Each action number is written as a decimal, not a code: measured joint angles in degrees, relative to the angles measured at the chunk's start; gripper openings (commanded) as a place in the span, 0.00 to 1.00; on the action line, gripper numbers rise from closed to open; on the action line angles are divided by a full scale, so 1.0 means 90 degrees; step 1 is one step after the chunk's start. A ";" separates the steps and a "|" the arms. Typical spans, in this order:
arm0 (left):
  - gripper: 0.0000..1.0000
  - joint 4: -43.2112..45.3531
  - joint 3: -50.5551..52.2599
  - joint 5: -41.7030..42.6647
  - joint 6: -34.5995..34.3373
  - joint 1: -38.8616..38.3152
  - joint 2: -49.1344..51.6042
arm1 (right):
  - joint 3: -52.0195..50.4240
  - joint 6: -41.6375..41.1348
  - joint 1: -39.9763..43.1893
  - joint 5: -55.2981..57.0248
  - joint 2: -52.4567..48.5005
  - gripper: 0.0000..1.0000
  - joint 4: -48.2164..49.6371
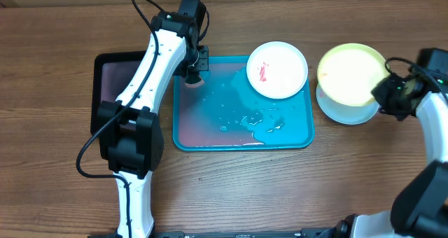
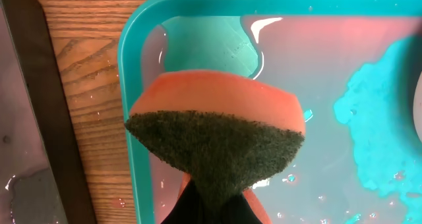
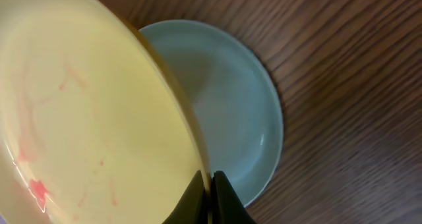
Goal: Clean dirty plates on tray and stack at the side
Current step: 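Carry the yellow plate right and lower it onto the light-blue plate, then release the yellow plate and move the right gripper back toward the tray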
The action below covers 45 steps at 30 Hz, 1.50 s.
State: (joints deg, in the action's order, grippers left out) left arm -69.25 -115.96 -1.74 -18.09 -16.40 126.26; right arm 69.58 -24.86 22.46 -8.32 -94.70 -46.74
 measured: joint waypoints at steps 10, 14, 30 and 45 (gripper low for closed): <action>0.04 0.0002 0.0000 0.0000 0.0000 0.0000 0.0000 | -0.0090 -0.0124 0.0151 0.0313 -0.1328 0.04 0.0143; 0.04 0.0002 0.0000 0.0000 0.0000 0.0000 0.0000 | -0.0090 -0.0194 0.0124 0.0432 -0.1345 0.22 0.0197; 0.04 0.0002 0.0000 0.0000 0.0000 0.0000 0.0000 | 0.1202 0.0223 -0.1253 -0.0782 -0.1413 0.80 -0.0131; 0.04 -0.0002 0.0000 0.0000 0.0000 0.0000 0.0000 | 0.1207 -0.0189 -0.2001 0.0022 -0.1416 0.66 0.0255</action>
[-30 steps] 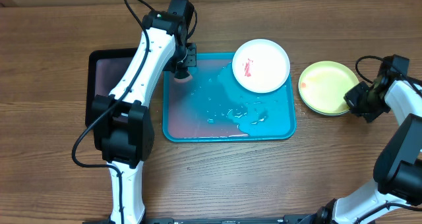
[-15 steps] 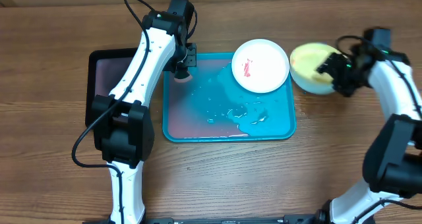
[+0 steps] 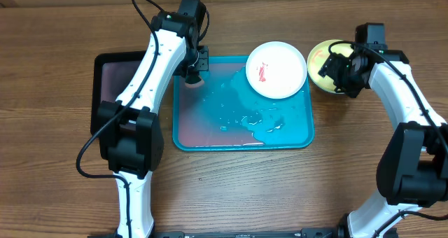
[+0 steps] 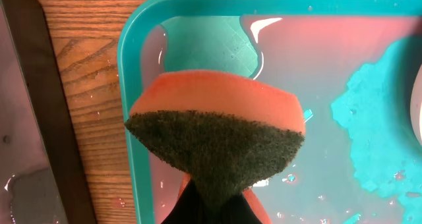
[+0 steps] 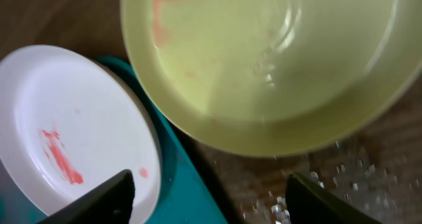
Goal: Clean dirty plates on tray and stack at the side
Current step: 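Release the yellow plate and move the right gripper back toward the tray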
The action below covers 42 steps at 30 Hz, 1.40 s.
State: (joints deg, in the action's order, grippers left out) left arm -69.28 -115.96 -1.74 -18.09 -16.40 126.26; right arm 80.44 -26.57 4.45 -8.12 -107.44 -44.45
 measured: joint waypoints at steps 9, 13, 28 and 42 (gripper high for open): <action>0.04 0.0000 0.0000 0.0000 0.0000 0.0000 0.0000 | 0.0005 -0.0151 -0.0005 0.0389 -0.0471 0.58 0.1032; 0.04 -0.0002 0.0000 -0.0002 0.0000 0.0000 0.0000 | 0.0002 -0.0189 0.0019 0.0576 -0.0908 0.58 0.0947; 0.04 -0.0027 0.0000 0.0000 0.0000 0.0000 0.0000 | -0.0250 -0.0194 0.0323 0.1236 -0.0911 0.59 -0.0206; 0.04 -0.0049 0.0000 0.0000 0.0000 0.0000 0.0000 | -0.0192 0.0260 0.0578 0.0753 -0.0748 0.79 -0.1341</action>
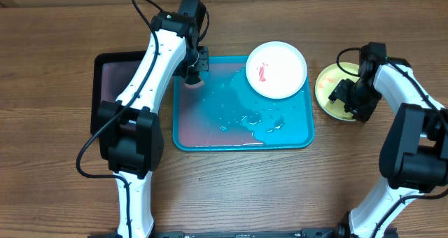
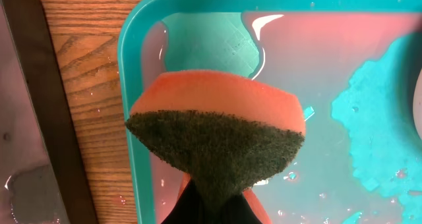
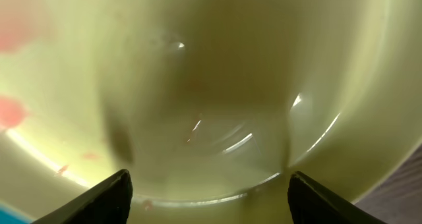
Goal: Clean dirty plates on tray and stack at the side
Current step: 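Release the yellow plate and move the right gripper back toward the tray, then grasp the white plate rim with right gripper and drag it left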
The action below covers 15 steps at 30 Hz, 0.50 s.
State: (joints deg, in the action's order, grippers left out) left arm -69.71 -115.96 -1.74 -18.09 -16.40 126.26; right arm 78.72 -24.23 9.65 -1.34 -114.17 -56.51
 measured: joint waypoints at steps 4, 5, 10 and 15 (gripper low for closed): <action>0.04 -0.0002 0.0000 0.0000 0.0000 0.0000 0.0000 | 0.0537 0.0352 -0.0068 -0.0345 0.0197 0.77 -0.0231; 0.04 -0.0002 0.0000 0.0000 0.0000 0.0000 0.0000 | 0.0729 0.0449 -0.0114 -0.0503 0.0274 0.76 -0.0219; 0.05 0.0000 0.0000 0.0000 0.0000 -0.0010 0.0000 | 0.1069 0.0658 -0.0534 -0.1095 0.0617 0.65 0.0114; 0.04 0.0002 0.0000 0.0000 0.0000 -0.0012 0.0000 | 0.0806 0.0357 -0.1061 -0.1236 0.0619 0.56 0.0510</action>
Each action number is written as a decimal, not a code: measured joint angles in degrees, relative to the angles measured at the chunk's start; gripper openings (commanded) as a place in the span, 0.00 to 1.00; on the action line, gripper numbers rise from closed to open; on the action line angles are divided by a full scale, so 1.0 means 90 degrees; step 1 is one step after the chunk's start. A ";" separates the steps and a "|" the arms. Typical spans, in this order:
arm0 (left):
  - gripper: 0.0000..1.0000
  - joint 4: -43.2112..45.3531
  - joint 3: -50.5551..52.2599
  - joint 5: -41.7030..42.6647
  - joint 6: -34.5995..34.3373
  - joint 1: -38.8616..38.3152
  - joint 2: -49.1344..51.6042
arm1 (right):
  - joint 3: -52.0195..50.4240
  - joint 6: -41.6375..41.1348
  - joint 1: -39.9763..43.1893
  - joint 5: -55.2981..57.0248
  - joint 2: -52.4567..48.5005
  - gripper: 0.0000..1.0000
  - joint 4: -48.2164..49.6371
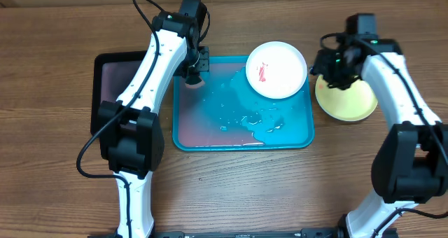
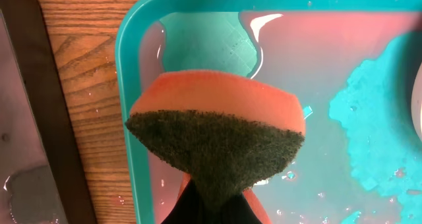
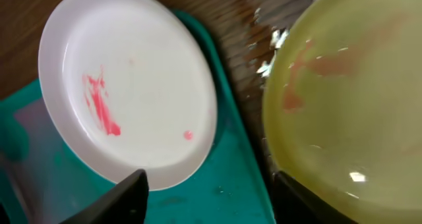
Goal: Clean dirty plates on tray and stack at the side
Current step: 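Grasp the white plate rim with right gripper and drag it left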
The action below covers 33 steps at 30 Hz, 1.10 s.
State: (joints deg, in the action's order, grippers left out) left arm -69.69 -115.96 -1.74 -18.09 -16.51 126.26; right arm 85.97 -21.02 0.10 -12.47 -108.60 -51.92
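Note:
A white plate point(image 1: 277, 70) smeared with red lies in the back right corner of the teal tray point(image 1: 210, 143). A yellow plate point(image 1: 346, 101) with faint pink marks lies on the table just right of the tray; whatever is under it is hidden. My right gripper point(image 1: 334, 59) hangs open above the tray's right rim, and in its wrist view the white plate point(image 3: 132, 85) and yellow plate point(image 3: 356, 105) lie on either side. My left gripper point(image 1: 193, 75) is shut on an orange sponge point(image 2: 217, 138) with a dark scouring face, over the tray's back left corner.
Pinkish water and patches of blue soap cover the tray floor point(image 2: 316, 66). A black pan point(image 1: 115, 77) holding water sits against the tray's left side. Water drops wet the wood point(image 3: 264, 46) between the two plates.
My right gripper, still open, has moved from low over the yellow plate's right part to above the tray's right rim between the two plates. The left gripper and sponge have not moved.
My right gripper was first shut on the yellow plate's rim, holding it tilted over a pale blue plate beside the tray. Then it was open with the plate let go, then close over the plate's inside, and now by the white plate. The left held the sponge still throughout.

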 measured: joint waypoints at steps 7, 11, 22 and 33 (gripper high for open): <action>0.04 0.0002 0.0002 -0.0002 0.0000 0.0000 0.0000 | -0.0668 -0.0508 -0.0534 0.0002 -0.0306 0.49 0.0716; 0.04 0.0002 0.0002 -0.0002 0.0000 0.0000 0.0000 | -0.0780 -0.0614 -0.0716 0.0168 -0.0590 0.42 0.0896; 0.04 0.0002 0.0000 0.0000 0.0000 0.0000 0.0000 | -0.0780 -0.0590 -0.0770 0.0262 -0.0789 0.04 0.1095; 0.04 0.0002 0.0000 -0.0002 0.0000 0.0000 0.0000 | -0.0782 -0.0124 -0.1763 -0.0464 -0.0799 0.04 0.0296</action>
State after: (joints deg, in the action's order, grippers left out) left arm -69.67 -115.96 -1.76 -18.09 -16.51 126.26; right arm 78.94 -22.13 -15.77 -16.64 -115.79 -49.25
